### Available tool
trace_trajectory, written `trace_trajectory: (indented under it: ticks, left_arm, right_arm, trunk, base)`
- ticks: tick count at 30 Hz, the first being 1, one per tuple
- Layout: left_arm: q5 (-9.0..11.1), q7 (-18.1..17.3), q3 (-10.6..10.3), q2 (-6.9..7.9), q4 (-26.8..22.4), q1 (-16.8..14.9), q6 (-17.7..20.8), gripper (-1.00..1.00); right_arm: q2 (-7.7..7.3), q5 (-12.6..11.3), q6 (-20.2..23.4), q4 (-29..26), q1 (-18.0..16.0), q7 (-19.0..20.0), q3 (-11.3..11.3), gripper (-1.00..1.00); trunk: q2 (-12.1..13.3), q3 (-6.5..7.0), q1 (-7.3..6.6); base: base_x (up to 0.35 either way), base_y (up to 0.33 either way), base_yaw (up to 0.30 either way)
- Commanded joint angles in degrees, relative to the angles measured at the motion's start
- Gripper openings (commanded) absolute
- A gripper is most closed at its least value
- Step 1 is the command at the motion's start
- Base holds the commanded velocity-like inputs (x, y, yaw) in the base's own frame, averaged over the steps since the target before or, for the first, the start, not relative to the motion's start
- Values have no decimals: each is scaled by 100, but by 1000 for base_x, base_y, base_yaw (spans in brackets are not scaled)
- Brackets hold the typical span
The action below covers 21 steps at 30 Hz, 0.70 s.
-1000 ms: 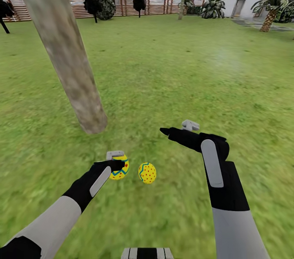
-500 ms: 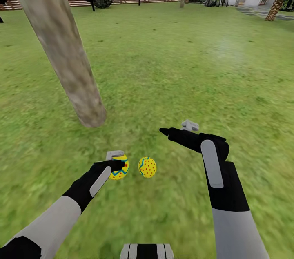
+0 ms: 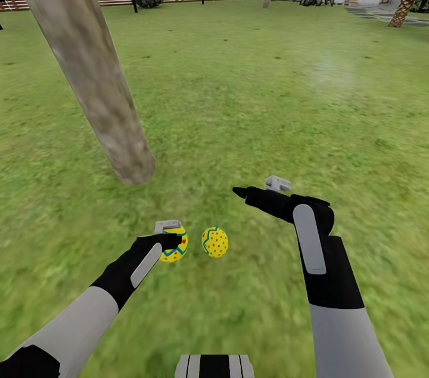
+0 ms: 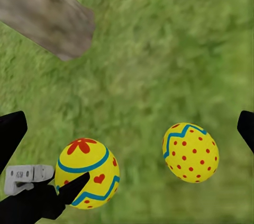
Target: Take the three Easter eggs out of the wicker basket on the lawn in the garden, then place them on the lawn next to a single tree (choose any tree) so that all three eggs are next to the same tree and none are left in the basket.
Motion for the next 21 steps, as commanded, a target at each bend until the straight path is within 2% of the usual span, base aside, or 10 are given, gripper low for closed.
trace_trajectory:
  ticks: [1, 21]
  left_arm:
    - [57, 53, -32, 8, -22, 1, 10, -100]
    - [57, 87, -32, 0, -31, 9, -26, -100]
  right_arm:
    - [1, -59, 18, -5, -3, -60, -1, 100]
    - [-1, -58, 18, -5, -2, -60, -17, 100]
  trunk:
    - [-2, -5, -1]
    - [-2, -5, -1]
  base:
    - [0, 0, 0]
    - [38, 23, 0]
